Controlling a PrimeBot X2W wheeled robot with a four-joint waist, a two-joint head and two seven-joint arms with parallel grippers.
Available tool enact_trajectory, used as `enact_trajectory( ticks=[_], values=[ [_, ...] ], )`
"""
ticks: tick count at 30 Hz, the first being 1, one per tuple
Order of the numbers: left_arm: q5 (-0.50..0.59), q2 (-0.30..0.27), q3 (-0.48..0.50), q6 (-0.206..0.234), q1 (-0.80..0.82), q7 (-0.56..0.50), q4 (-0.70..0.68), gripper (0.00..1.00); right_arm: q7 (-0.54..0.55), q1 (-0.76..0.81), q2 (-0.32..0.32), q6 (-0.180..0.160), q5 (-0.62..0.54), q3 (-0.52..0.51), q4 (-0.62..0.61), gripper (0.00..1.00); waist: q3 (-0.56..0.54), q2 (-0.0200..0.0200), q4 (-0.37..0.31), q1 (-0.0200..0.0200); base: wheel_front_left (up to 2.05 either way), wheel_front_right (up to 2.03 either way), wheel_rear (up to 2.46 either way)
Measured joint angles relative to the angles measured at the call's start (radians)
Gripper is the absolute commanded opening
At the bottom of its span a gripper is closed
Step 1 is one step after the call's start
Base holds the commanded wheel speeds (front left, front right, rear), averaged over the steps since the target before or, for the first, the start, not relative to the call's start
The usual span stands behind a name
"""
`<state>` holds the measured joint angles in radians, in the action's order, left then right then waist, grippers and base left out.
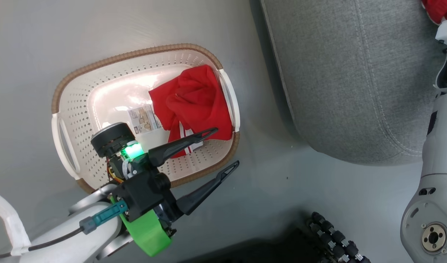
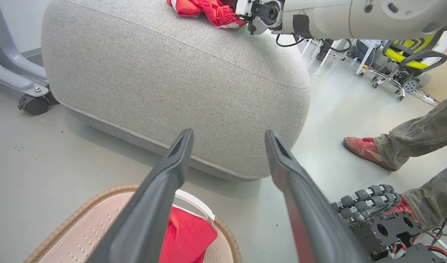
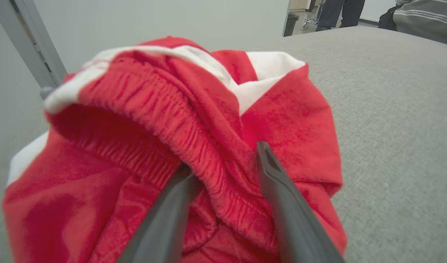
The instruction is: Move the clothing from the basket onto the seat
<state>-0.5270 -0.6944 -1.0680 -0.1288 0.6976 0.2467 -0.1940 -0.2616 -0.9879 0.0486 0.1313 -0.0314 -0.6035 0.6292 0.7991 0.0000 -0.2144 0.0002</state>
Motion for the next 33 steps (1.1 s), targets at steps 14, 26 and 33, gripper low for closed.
enact_trajectory(
  ticks=[14, 26, 33],
  values=[
    [-0.091, 0.119, 0.090, 0.052, -0.082, 0.015, 0.141, 1.00, -0.001, 0.232, 0.000, 0.000, 0.016, 0.180, -0.144, 1.00, -0.182, 0.0000, 0.004, -0.0001, 0.00, 0.00, 0.00],
    [-0.164, 0.335, 0.332, 0.077, -0.277, 0.017, 0.338, 1.00, -0.001, 0.550, 0.000, 0.000, 0.059, 0.486, -0.204, 1.00, -0.396, 0.0000, 0.057, -0.0002, 0.00, 0.00, 0.00],
    [-0.144, 0.427, 0.503, 0.058, -0.423, 0.017, 0.460, 1.00, -0.001, 0.667, -0.003, 0.000, 0.205, 0.658, -0.202, 1.00, -0.530, 0.0000, 0.109, -0.0003, 0.00, 0.00, 0.00]
  ],
)
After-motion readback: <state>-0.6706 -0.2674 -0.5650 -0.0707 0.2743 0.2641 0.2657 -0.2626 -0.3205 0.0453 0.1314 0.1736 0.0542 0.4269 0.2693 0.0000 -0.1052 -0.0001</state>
